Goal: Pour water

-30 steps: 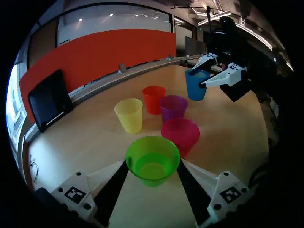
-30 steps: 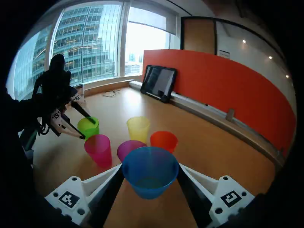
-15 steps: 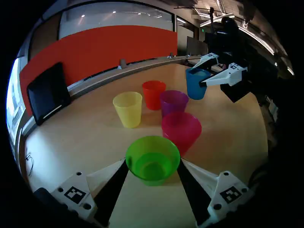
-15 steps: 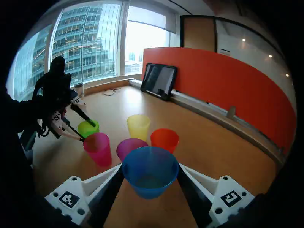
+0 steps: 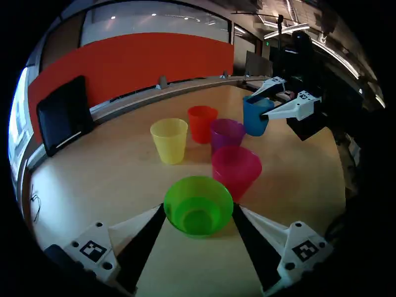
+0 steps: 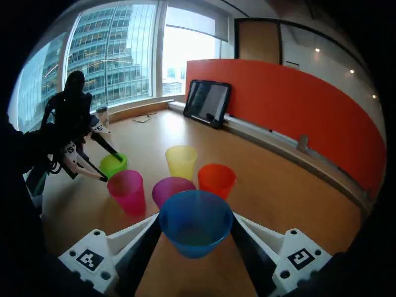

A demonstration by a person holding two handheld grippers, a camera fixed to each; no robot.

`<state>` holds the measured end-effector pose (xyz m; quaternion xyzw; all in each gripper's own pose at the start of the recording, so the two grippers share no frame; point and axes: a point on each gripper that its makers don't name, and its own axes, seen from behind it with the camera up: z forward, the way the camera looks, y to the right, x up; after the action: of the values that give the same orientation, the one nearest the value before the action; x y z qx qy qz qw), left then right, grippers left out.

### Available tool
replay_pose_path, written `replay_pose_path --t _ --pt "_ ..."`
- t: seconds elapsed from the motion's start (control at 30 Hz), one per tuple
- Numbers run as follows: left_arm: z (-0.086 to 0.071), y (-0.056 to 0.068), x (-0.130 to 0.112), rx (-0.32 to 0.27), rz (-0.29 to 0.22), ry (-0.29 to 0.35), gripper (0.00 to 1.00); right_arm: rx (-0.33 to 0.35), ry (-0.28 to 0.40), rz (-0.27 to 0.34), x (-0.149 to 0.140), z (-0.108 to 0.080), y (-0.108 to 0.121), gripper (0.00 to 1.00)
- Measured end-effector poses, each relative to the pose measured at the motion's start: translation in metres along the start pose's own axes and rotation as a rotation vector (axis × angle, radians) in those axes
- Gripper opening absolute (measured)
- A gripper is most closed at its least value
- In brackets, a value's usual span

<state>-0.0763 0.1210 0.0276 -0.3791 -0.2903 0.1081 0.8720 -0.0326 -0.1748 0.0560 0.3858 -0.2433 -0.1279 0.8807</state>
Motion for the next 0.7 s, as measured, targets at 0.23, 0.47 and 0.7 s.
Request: replay_pose_path --t 0.23,0.47,0.7 --pt "-0.005 -0.002 -0.013 0.020 -0.003 -0.022 0.99 0.003 -0.018 0.005 -0.013 0.005 -0.003 0.94" --pt "-0.012 -0.002 -0.018 0.027 -0.027 -0.013 0.99 0.005 -0.037 0.021 -0.027 0.013 -0.005 0.94" --pt "-0.020 -0.002 -0.017 0.032 -0.037 0.003 0.99 0.010 -0.046 0.033 -0.036 0.018 -0.007 0.94"
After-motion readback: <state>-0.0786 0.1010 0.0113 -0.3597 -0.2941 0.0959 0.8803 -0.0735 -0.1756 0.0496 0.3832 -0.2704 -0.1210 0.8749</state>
